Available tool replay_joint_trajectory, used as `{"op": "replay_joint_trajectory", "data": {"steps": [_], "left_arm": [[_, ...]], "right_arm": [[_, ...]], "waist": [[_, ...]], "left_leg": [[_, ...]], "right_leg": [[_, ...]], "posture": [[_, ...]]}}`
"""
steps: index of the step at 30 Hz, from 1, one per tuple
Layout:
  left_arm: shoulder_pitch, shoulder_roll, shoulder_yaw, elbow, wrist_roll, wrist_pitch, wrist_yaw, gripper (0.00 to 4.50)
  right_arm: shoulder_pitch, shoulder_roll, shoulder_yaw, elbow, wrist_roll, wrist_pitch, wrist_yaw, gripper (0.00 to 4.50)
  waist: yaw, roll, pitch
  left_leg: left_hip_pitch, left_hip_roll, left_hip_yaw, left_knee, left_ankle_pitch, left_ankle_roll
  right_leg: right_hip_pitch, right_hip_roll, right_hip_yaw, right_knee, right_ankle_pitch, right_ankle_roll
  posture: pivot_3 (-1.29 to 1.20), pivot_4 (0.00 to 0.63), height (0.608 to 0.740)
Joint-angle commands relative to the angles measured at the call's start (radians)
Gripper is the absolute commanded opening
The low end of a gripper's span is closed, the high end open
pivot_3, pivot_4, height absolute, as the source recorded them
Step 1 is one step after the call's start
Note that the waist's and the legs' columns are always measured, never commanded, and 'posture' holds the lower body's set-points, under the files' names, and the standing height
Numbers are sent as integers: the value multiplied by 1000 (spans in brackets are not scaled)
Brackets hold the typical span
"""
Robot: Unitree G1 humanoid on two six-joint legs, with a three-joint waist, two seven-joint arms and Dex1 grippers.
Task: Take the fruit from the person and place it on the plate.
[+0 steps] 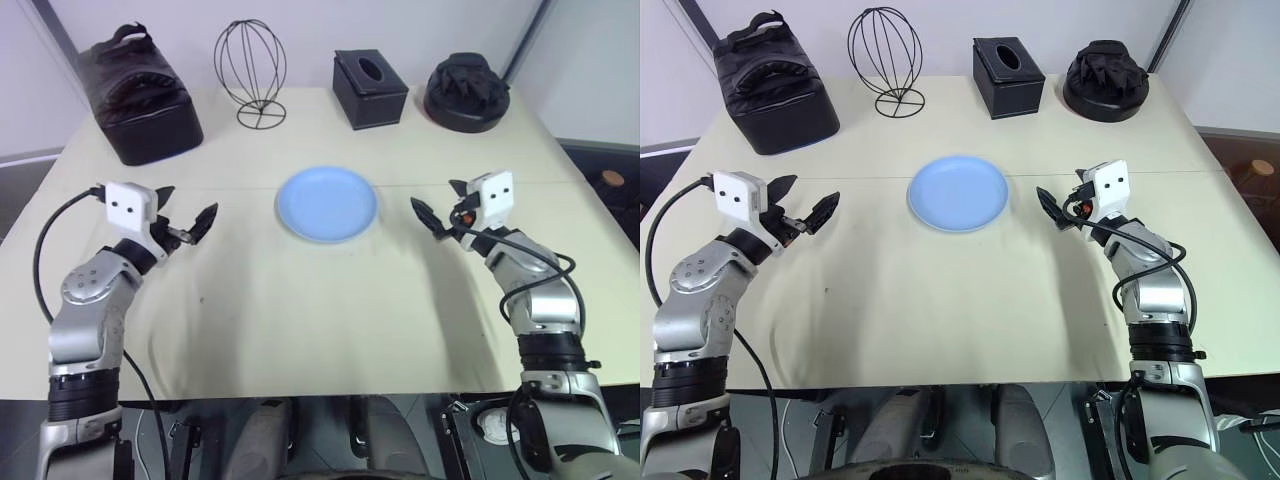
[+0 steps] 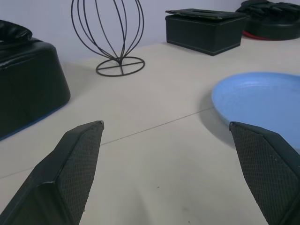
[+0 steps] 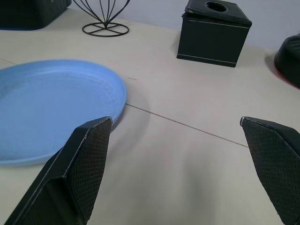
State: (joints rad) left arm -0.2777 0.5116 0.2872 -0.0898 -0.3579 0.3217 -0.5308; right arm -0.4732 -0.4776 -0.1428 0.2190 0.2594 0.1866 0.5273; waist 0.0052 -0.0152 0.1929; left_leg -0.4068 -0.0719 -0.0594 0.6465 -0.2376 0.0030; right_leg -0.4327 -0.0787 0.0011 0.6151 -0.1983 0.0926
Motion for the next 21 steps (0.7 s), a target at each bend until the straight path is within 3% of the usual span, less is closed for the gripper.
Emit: {"op": "replay_joint_trajectory", "data": {"steps": [1, 21], "left_arm": [[-10, 7, 16, -28, -15, -11, 3, 4466], [-23, 17, 8, -1, 4, -46, 3, 4466]], "right_arm": [[-9, -1, -21, -17, 6, -21, 1, 4500], [-6, 0, -23, -17, 4, -22, -4, 4500]], "waist": [[0, 0, 0], [0, 0, 0]], "left_leg": [[0, 0, 0, 0, 0, 0], [0, 0, 0, 0, 0, 0]], "right_leg": [[0, 0, 0, 0, 0, 0], [0, 0, 0, 0, 0, 0]], "posture": [[0, 150, 740], [0, 150, 740]]}}
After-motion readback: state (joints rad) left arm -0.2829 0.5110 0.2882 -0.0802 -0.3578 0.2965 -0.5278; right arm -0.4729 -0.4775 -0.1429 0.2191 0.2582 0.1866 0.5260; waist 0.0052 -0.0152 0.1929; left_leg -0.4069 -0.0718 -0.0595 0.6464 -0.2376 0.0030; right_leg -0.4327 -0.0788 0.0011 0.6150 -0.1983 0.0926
